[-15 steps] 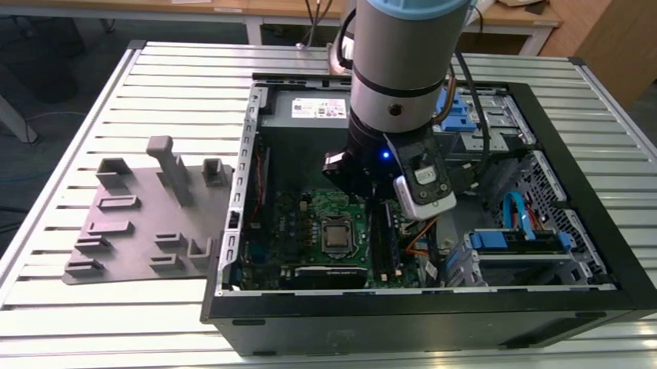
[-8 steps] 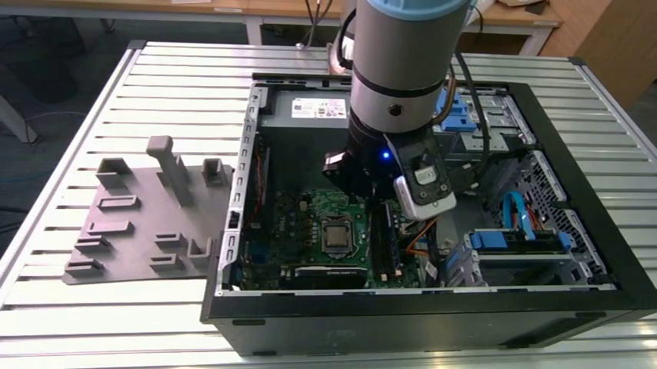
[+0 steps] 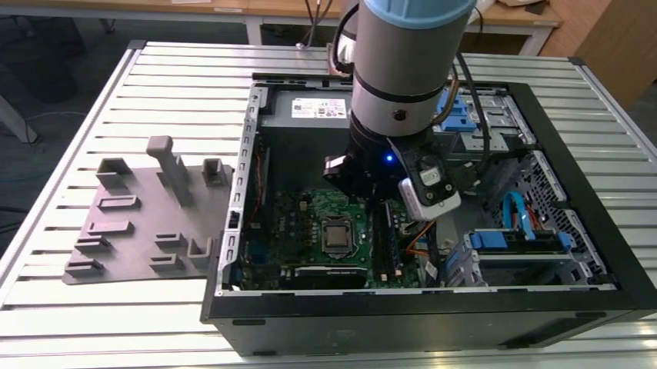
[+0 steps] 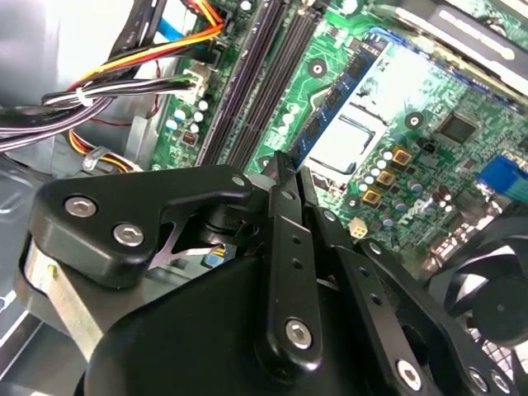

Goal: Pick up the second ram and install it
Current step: 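Insert the second ram into the second slot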

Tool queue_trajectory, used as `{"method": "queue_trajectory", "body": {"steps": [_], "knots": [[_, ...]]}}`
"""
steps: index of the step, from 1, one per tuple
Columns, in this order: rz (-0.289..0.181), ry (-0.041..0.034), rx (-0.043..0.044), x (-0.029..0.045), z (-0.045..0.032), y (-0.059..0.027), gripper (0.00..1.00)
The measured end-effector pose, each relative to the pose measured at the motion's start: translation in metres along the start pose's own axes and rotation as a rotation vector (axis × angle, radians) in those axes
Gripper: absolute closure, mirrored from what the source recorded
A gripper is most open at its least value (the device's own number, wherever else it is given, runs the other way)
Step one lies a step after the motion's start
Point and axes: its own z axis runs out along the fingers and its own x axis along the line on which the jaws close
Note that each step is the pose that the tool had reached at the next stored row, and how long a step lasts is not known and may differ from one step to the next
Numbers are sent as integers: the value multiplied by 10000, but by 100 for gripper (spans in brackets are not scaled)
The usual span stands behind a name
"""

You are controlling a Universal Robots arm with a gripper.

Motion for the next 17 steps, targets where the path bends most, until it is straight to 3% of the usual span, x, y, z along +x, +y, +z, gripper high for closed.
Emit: {"method": "queue_trajectory", "body": {"steps": [5,17], "knots": [[-132,11,-6,-68,23,5,89],[-131,10,-2,-68,76,2,89]]}}
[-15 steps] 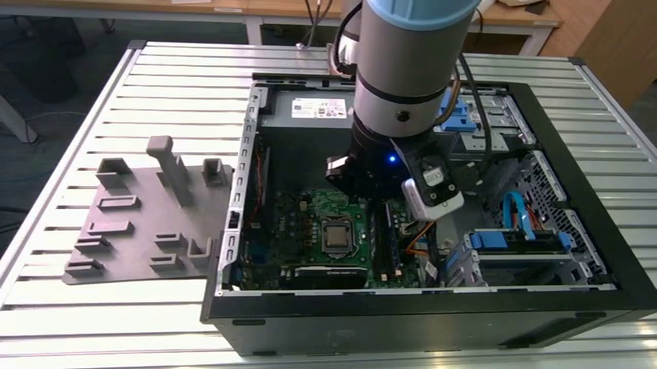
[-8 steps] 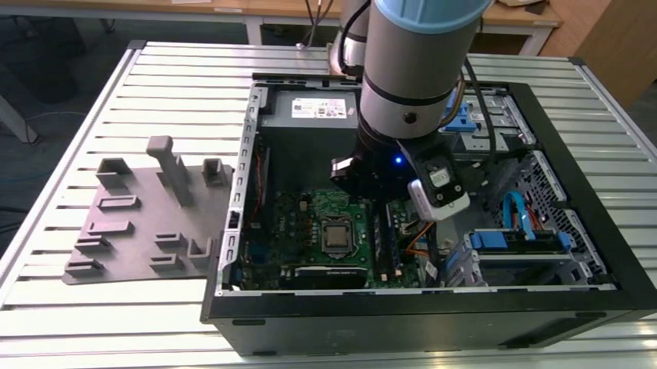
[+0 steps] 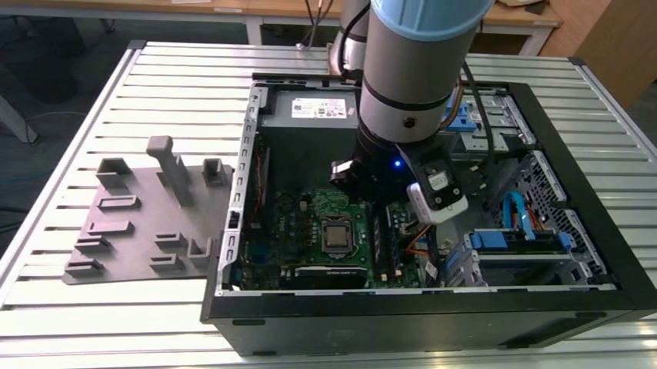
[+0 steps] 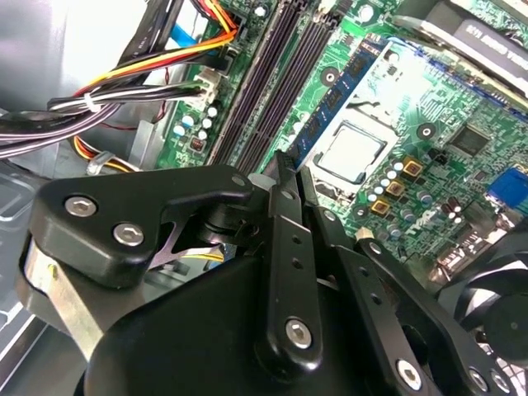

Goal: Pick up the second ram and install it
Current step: 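Insert the second ram into the second slot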

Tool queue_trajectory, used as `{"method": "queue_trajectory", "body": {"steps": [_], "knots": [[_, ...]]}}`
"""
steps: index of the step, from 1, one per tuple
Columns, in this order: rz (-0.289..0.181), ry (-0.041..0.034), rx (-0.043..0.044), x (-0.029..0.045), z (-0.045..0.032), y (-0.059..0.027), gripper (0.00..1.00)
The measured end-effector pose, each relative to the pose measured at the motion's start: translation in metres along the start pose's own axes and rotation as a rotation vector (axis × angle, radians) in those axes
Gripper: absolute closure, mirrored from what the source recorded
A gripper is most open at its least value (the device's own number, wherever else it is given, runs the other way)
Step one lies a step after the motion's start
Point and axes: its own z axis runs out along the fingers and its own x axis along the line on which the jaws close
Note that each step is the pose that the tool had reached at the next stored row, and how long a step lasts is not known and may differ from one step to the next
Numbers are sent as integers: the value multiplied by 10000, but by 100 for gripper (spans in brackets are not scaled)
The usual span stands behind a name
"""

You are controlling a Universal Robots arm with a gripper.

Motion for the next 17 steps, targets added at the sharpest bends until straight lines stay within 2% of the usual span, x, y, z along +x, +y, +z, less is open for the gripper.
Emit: {"method": "queue_trajectory", "body": {"steps": [17], "knots": [[0,0,0,-1,156,-9,89]]}}
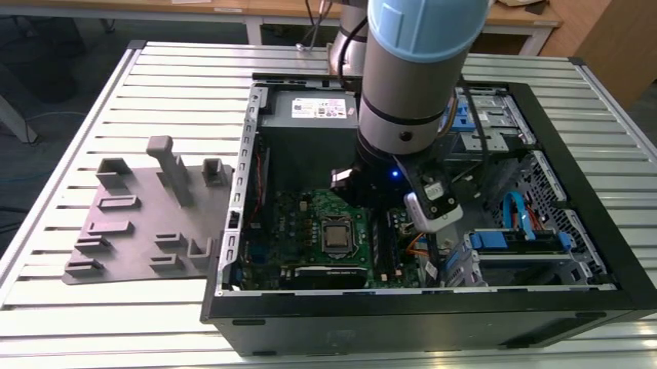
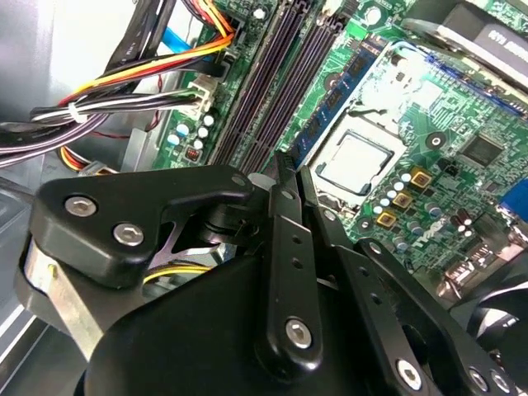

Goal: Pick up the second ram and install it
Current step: 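Insert the second ram into the second slot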

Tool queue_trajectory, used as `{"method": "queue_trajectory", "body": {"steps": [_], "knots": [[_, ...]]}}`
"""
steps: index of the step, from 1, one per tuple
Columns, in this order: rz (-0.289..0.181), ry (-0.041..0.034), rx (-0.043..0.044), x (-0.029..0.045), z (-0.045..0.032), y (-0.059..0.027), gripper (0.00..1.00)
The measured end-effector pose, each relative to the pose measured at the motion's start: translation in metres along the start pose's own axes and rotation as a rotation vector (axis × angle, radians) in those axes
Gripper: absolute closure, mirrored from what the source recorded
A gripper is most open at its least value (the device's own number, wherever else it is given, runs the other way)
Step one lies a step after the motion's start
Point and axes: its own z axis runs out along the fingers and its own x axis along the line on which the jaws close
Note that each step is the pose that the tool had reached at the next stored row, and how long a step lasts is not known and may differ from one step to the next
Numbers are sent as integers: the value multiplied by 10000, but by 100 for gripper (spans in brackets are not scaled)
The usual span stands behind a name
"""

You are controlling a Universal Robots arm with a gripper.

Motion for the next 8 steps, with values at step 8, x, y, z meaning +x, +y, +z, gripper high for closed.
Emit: {"method": "queue_trajectory", "body": {"steps": [8], "knots": [[2,1,6,-36,95,-1,89]]}}
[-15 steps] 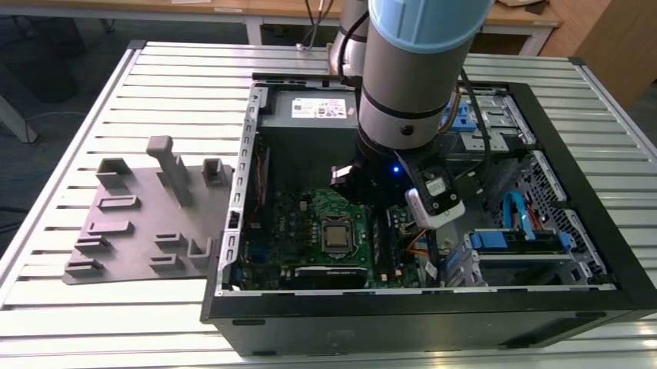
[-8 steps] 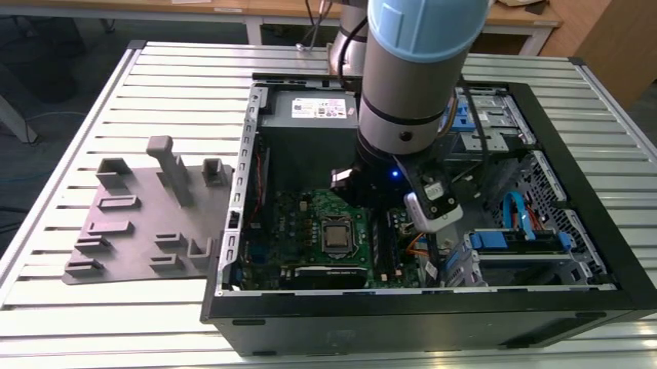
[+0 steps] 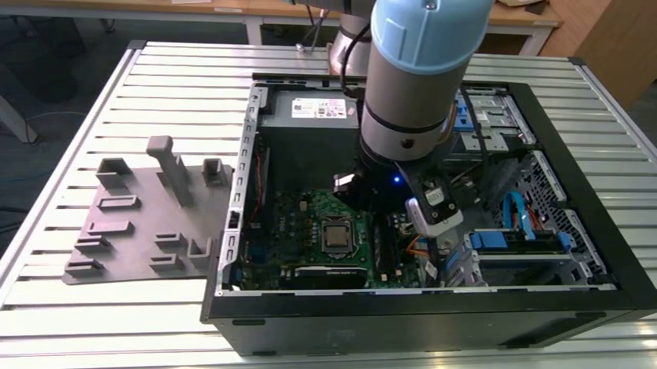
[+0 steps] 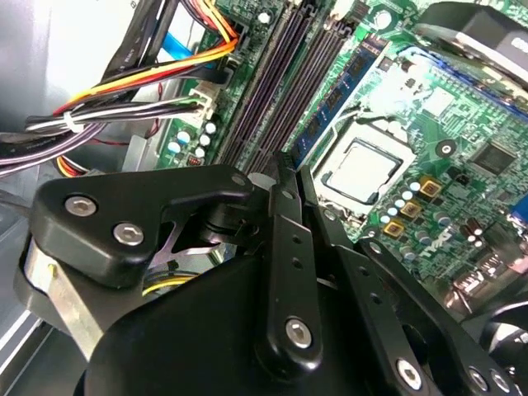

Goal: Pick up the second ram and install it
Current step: 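Insert the second ram into the second slot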

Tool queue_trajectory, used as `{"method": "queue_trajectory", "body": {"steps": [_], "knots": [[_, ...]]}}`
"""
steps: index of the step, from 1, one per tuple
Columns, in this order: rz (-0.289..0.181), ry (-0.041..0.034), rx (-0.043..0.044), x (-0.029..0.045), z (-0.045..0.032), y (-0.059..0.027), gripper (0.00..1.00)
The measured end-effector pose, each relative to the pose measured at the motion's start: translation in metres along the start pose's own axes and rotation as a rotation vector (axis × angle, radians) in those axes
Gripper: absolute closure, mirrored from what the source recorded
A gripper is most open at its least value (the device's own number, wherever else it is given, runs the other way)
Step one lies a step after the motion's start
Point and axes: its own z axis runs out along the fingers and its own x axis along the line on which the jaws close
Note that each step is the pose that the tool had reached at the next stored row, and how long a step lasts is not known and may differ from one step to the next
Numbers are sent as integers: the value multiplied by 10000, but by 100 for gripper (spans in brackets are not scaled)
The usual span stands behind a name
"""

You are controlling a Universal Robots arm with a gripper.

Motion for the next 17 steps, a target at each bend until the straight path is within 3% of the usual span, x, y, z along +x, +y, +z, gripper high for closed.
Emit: {"method": "queue_trajectory", "body": {"steps": [11,17], "knots": [[-36,-15,232,-43,102,50,89],[-227,-11,305,-55,119,54,89]]}}
